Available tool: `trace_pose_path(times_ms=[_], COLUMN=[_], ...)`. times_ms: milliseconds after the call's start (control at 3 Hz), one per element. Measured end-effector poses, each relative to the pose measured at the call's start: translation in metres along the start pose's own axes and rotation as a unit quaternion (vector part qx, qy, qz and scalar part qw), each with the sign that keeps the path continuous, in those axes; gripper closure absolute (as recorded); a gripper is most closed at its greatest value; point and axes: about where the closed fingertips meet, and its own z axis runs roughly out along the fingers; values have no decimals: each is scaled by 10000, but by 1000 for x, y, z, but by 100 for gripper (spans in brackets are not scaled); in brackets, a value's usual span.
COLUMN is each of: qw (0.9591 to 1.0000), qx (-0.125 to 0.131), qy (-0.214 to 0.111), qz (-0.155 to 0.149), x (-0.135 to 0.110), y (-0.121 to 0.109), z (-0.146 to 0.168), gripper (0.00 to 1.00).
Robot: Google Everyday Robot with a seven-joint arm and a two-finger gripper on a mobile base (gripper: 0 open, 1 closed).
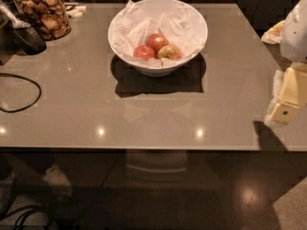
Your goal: Pick apple from white bowl
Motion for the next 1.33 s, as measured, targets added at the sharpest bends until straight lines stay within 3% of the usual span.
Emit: trace_pose_path(times_ms=[333,667,1000,1333], qw=[10000,9998,9997,9987], qx=[0,48,-26,-63], qy=[0,-137,-218,-509], qz=[0,113,132,-64], x=[0,-23,-57,-93], y=[0,-17,-46,-66], z=[0,-2,0,-1], gripper=[0,0,0,0])
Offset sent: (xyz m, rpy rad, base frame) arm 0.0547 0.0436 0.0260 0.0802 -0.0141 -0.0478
